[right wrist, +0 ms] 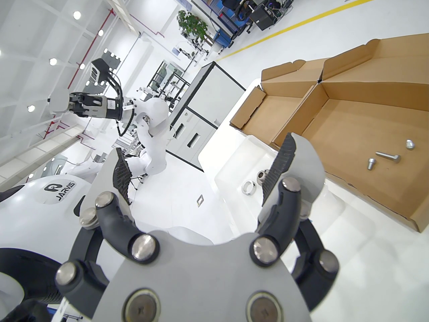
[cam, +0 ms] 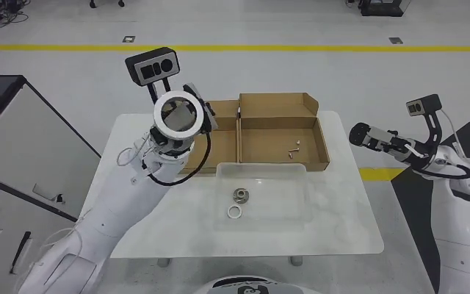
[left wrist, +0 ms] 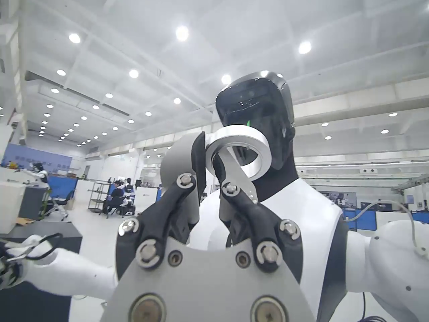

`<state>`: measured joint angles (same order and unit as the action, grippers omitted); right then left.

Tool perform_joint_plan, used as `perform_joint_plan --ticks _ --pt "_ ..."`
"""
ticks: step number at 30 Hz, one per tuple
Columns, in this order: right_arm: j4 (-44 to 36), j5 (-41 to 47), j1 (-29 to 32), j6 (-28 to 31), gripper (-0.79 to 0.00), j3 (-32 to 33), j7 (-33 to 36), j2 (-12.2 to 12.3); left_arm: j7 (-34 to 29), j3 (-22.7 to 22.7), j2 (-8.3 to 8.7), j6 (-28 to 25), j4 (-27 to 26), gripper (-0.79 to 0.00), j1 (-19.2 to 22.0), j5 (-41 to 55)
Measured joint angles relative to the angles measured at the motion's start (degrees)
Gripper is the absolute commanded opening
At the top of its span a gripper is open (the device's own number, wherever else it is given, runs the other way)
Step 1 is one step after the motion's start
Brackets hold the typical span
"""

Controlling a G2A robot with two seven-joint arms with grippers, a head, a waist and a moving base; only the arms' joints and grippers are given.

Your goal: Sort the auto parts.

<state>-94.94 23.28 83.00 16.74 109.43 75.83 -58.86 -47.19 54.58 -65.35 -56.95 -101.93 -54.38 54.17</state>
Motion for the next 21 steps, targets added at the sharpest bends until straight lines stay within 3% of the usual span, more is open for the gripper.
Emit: perform_joint_plan --ticks 10,21 --pt "0.0 0.0 0.0 0.0 0.000 0.0 0.0 0.0 4.4 4.5 0.08 6.3 -1.9 -0.785 -2.6 -19.4" --pt "0.0 0.0 0.0 0.0 0.000 0.0 0.0 0.0 5.0 -0.1 -1.92 -1.1 -3.7 -0.785 -2.6 -0.4"
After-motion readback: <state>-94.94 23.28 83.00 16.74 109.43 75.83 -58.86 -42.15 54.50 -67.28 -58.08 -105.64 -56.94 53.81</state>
